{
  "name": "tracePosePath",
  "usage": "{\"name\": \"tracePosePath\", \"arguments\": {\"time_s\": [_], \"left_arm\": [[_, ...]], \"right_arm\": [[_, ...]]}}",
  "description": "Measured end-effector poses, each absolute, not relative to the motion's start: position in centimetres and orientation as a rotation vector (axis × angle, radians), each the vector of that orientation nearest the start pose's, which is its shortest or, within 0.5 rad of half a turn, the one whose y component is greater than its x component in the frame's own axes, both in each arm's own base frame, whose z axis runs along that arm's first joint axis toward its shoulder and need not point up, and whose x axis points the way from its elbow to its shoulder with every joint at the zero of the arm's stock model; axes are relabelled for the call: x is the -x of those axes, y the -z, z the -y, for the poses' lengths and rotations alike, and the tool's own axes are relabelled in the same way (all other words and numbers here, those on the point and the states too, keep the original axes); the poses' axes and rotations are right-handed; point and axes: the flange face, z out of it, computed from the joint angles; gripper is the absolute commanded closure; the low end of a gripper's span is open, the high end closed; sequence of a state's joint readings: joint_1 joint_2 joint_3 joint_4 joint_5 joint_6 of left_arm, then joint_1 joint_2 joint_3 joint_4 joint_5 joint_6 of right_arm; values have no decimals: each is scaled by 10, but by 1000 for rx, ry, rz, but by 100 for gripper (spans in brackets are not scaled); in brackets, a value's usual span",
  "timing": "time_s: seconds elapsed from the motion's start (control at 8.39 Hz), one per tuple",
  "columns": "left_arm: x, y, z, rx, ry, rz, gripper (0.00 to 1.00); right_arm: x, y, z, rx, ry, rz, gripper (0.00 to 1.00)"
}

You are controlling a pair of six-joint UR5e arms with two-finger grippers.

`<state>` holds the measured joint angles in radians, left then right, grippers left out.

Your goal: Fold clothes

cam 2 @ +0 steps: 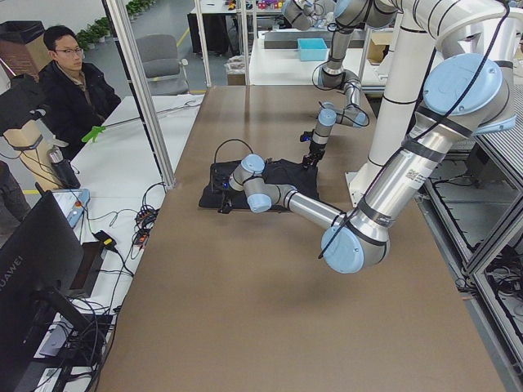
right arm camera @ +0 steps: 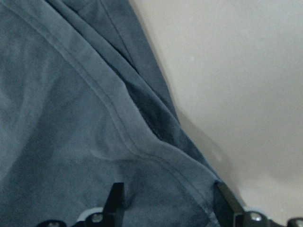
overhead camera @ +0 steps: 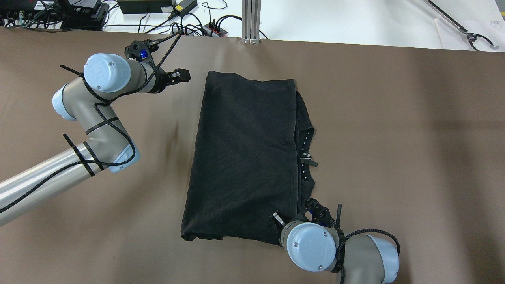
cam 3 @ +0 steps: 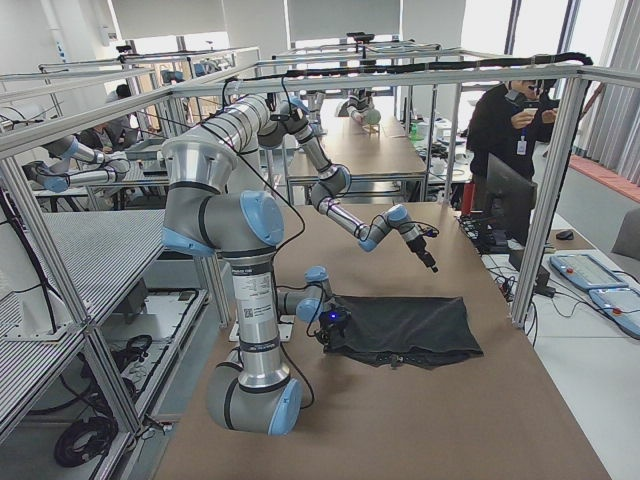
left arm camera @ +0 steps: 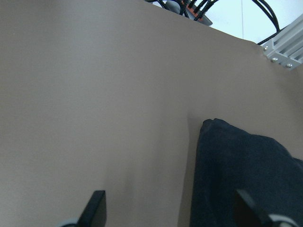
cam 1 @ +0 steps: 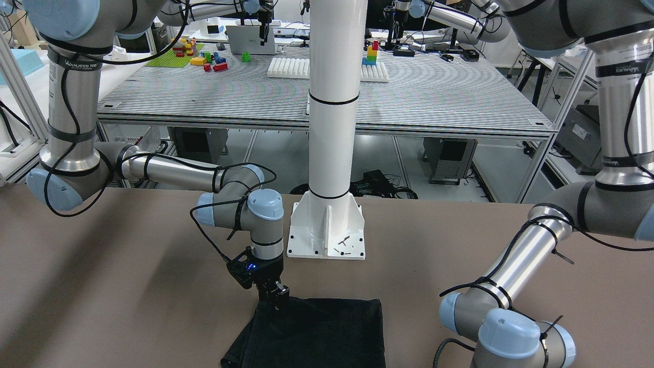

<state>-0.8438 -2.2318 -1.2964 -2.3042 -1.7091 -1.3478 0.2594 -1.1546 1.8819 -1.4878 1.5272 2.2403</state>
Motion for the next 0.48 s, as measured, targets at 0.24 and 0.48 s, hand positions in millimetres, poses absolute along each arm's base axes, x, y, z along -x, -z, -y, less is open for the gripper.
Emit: {"name": "tracePosePath", "arguments": {"time_s": [0.24,0.48], "left_arm": [[-412,-304,643,-469,477,-1037,6],[-412,-303,643,-470,477,-1038,6]], "right_arm": [[553,-294,286,126,-891,817,75],[555,-295,283,128,-888,816,100]]}}
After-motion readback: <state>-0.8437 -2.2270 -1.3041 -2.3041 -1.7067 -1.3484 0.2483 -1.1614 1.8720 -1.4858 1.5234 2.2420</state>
